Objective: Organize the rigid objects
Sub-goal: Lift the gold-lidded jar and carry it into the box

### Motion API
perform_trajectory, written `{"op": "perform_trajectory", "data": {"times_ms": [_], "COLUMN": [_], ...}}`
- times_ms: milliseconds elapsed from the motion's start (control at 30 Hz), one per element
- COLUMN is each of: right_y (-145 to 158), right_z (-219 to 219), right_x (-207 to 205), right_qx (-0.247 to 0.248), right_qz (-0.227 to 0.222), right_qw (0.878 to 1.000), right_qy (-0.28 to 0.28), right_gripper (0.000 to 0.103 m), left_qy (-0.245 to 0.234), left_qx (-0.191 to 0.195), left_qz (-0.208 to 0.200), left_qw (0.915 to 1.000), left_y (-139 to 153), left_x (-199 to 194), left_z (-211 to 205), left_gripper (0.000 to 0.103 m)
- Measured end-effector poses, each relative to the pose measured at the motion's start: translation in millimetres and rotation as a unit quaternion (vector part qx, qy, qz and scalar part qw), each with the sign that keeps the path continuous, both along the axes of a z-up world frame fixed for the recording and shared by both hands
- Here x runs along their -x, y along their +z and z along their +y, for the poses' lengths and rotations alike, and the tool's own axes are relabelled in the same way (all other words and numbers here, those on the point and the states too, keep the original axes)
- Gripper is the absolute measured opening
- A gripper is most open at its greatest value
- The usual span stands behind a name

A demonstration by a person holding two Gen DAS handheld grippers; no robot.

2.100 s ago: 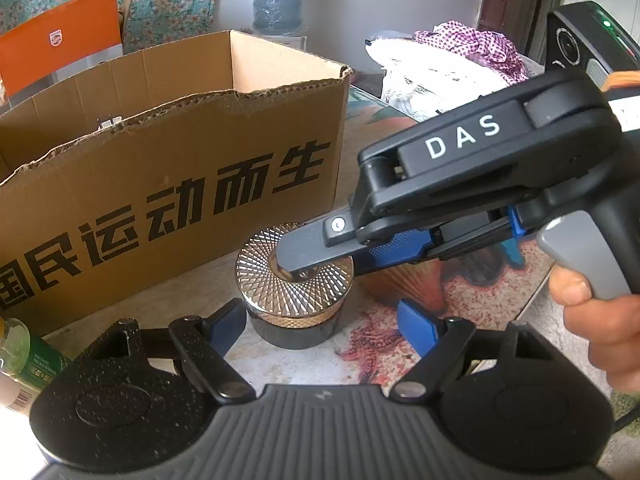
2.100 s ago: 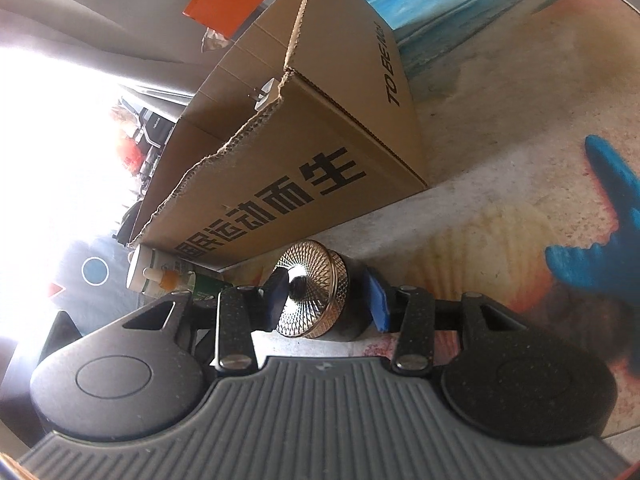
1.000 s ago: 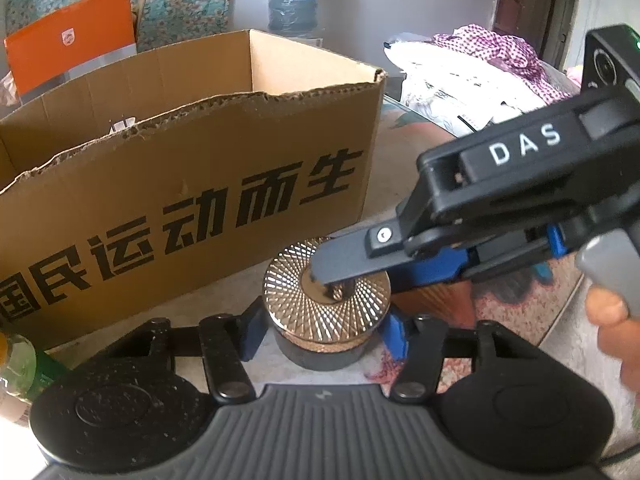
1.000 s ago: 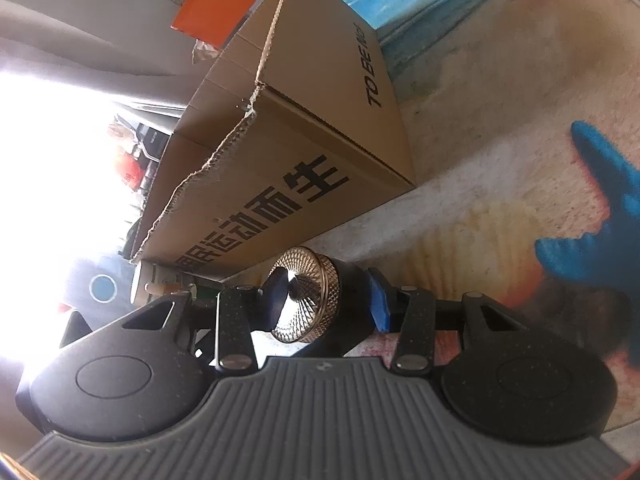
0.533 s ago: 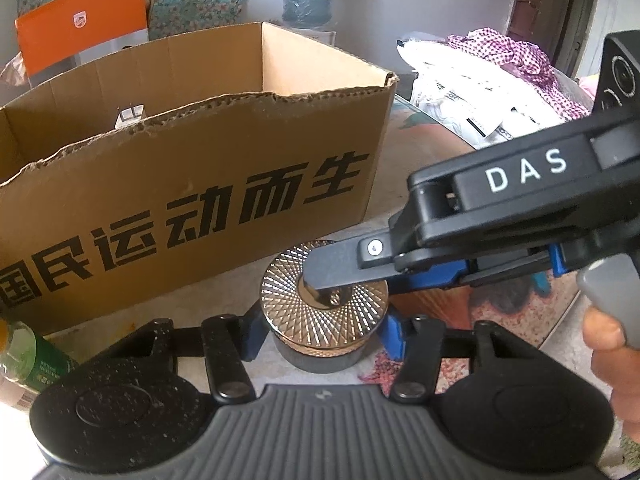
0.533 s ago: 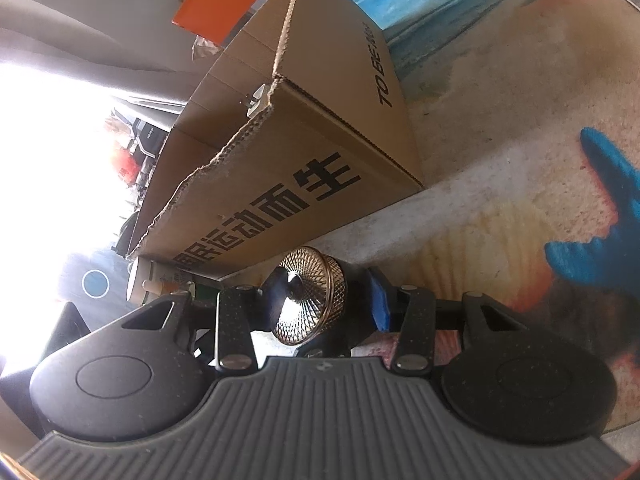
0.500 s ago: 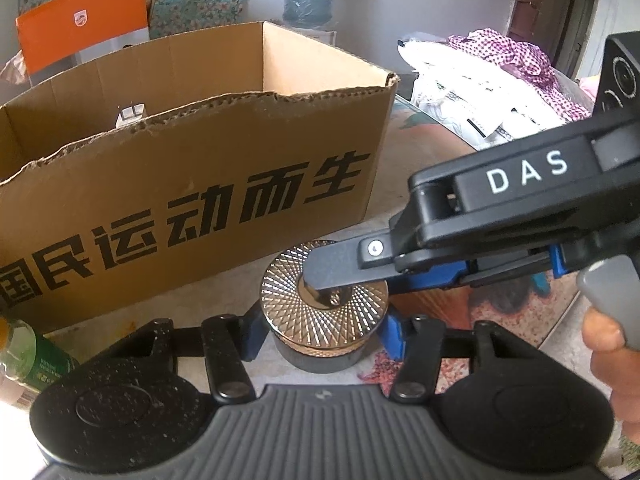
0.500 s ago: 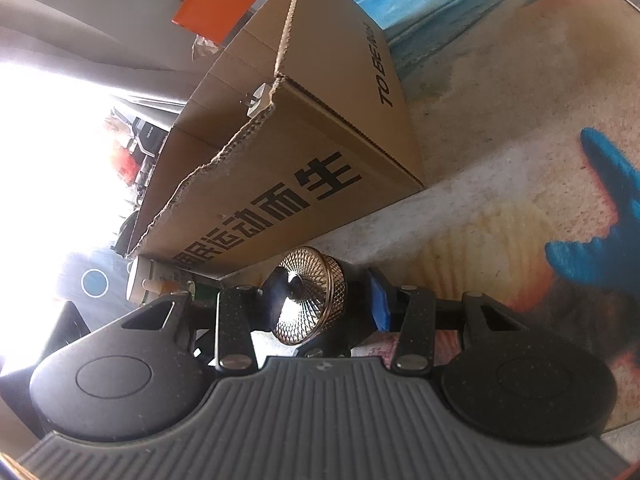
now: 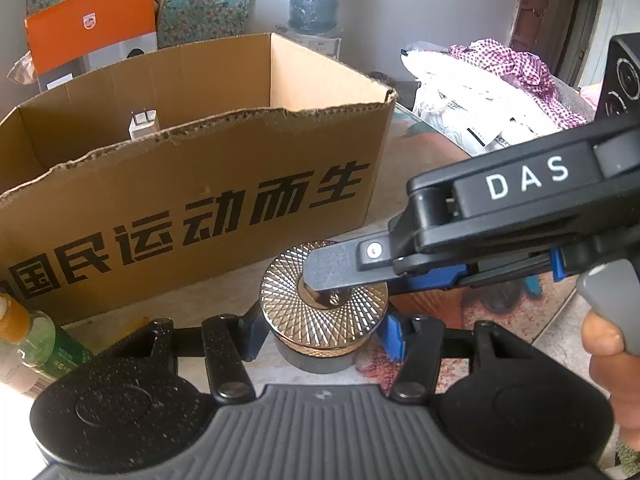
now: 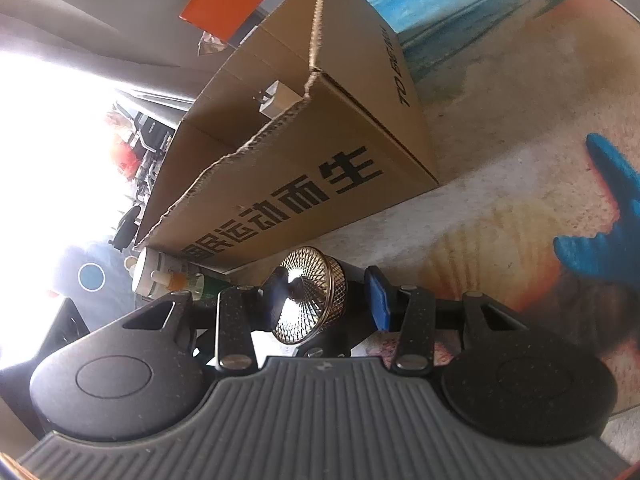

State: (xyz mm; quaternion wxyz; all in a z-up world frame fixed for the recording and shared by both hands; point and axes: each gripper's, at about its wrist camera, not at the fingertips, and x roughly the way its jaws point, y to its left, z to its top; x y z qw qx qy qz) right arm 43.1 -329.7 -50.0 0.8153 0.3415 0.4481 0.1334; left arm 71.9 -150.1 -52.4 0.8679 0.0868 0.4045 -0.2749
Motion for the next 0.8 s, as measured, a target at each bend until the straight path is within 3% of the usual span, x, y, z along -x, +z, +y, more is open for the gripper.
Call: {"op": "perform_trajectory", "data": {"times_ms": [267, 500, 633, 800], "right_y": [16.9, 61.7, 102.0, 138.4], "right_z": [7.3, 16.6, 21.6, 20.7], "right_x": [8.4, 11.0, -1.8, -35.9], "right_qx": [0.009, 0.024, 0.04, 0.065], "right_qz": [-0.019, -0.067, -0.112, -0.138], "right_qw": [1.0, 0.997, 0.992, 0.987], "right_qy": [0.003, 0.017, 0.034, 0.053], "right_gripper": [0.042, 0.042, 0.042, 0.042], "left_qy": [0.005, 0.016, 0.025, 0.043], "left_qx": [0.008, 0.024, 0.041, 0.058], "left_qz": [-0.023, -0.078, -0.096, -0.084], "left_qw": [0.9997, 0.9966, 0.9942, 0.9938], "left_y": [18.7, 67.7, 99.3, 120.7], "left_x": [12.4, 14.1, -4.8, -49.3], "left_z": [5.3, 14.7, 18.2, 9.7], "left_gripper": [0.057, 0.057, 0.057, 0.057]}}
